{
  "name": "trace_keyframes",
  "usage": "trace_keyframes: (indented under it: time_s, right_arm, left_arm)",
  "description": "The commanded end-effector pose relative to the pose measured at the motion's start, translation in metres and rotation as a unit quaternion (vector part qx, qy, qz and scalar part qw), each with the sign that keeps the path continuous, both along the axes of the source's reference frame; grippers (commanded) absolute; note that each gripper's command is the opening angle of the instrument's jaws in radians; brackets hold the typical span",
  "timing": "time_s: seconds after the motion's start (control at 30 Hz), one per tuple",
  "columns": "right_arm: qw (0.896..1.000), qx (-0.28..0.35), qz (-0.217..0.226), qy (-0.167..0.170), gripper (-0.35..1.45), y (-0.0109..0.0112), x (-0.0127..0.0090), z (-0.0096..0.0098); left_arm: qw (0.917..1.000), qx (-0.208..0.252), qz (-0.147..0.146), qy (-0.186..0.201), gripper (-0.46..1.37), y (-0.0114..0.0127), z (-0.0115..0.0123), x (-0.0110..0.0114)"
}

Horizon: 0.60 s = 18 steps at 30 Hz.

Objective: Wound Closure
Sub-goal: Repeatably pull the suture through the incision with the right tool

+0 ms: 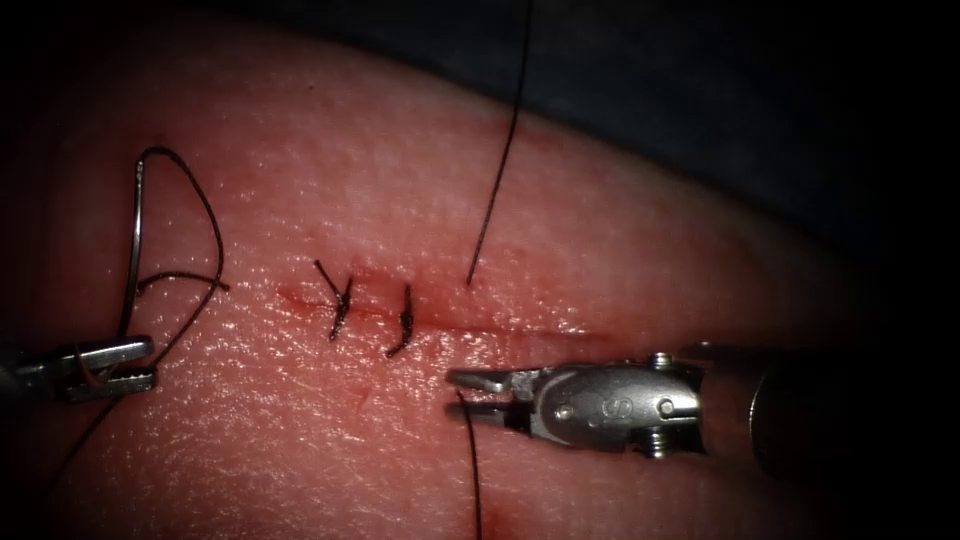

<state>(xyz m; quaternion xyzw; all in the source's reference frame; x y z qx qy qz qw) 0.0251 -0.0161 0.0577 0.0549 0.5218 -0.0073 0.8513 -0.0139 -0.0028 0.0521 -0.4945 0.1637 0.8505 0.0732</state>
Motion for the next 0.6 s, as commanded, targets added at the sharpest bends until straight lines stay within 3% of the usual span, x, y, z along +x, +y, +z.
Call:
trace_keyframes:
  time_s: [0.03,0.37,0.6]
  right_arm:
    - [1.0,-0.002,-0.001,0.009,-0.35,0.0001,-0.0001,-0.0001]
    - [1.0,-0.003,0.006,0.012,-0.35,0.0004,0.0,-0.0011]
    - [1.0,-0.011,-0.026,0.014,-0.35,-0.0021,-0.0008,-0.0027]
  left_arm:
    - [1.0,0.001,0.003,0.0,-0.35,0.0,0.0,0.0]
    - [1.0,0.001,0.003,0.0,-0.35,0.0,0.0,0.0]
    - [1.0,0.001,0.003,0.0,-0.35,0.0,0.0,0.0]
